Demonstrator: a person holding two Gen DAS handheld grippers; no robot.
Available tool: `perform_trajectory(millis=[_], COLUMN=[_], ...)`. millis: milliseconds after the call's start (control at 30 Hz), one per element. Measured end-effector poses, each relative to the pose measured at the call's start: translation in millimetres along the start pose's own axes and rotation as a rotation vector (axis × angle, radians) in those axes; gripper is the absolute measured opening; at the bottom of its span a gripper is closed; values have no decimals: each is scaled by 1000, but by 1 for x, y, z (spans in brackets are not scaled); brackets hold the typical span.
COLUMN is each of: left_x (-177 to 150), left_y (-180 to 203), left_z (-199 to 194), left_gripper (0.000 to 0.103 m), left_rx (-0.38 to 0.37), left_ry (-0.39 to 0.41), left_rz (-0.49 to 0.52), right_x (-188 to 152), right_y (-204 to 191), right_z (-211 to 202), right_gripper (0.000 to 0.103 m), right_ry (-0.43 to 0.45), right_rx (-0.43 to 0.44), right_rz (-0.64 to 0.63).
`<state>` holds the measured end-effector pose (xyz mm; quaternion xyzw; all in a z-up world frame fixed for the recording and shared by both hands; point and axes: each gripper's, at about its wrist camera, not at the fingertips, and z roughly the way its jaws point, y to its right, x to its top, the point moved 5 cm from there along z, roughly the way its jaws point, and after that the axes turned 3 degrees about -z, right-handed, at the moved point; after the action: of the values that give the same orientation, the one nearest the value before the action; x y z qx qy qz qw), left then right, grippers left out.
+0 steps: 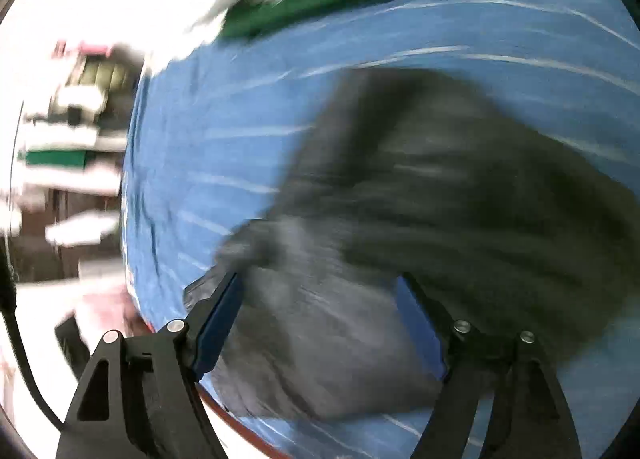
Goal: Fold large clothes
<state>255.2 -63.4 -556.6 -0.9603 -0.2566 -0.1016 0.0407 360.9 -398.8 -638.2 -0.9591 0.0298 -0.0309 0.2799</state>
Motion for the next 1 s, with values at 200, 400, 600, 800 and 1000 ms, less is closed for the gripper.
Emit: perform_trajectory(millis=[200,400,600,800,1000], left_x=[-3,-5,-1,2,9], left_y=[44,40,44,43,26], left_z=[48,58,54,55,68], left_gripper=[102,103,103,103,103], left_rx=[33,-13,9,-1,-45], left_ry=[-46,-44,-46,-58,-73], left_rz=[80,90,142,134,113], right_x=[-25,-33,-38,-49,-8], right_y=[127,168,143,150,163], right_z=[-57,-28,-24,-23,16], right_gripper=[91,52,52,103,103], right_ry=[68,46,140,164,213], right_rx=[-109,-7,55,164,398], right_rz=[140,267,261,269,370])
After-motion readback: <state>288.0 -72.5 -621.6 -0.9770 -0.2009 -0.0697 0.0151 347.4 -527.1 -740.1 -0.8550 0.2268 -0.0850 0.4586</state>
